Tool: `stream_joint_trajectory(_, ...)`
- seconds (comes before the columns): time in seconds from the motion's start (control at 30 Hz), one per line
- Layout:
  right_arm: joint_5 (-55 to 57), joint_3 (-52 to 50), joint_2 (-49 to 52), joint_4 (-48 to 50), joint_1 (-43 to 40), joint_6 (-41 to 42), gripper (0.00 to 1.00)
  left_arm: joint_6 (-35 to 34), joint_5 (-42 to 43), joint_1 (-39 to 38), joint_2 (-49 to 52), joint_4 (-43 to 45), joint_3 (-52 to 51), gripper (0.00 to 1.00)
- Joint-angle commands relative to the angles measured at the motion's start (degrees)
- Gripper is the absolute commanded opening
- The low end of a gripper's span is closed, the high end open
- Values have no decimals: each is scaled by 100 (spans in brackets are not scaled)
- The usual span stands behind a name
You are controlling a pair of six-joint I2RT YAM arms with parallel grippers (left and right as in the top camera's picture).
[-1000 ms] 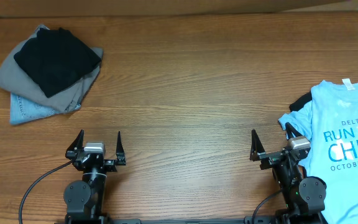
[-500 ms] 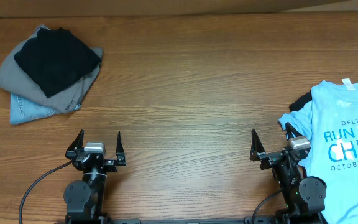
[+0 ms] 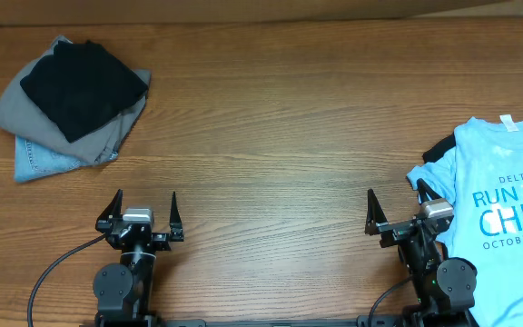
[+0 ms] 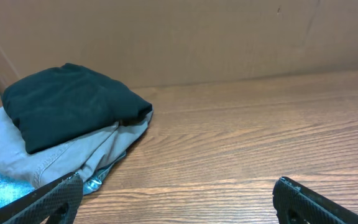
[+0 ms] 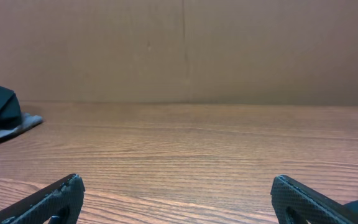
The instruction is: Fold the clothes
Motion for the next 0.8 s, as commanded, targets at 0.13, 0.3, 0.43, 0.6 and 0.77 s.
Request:
stream_joint_trajectory(0.13,-13,-61,-28,26,-31,-4,100,94,-39,-7,24,-13,-11,100)
stream_joint_trajectory(0.3,-15,-61,-28,26,-31,-2,100,87,-46,-7,26,-15,-11,100)
stream_joint_trajectory(0.43,-66,-61,-28,26,-31,0,100,-155,105,-9,26,0,-11,100)
stream_joint_trajectory(0.6,-293,-57,-28,70,-31,0,100,-380,584,-7,24,155,-7,100)
stream_joint_trajectory(0.77,-935,186,-28,133,-31,195,100,-376,691,-7,26,455,295,100)
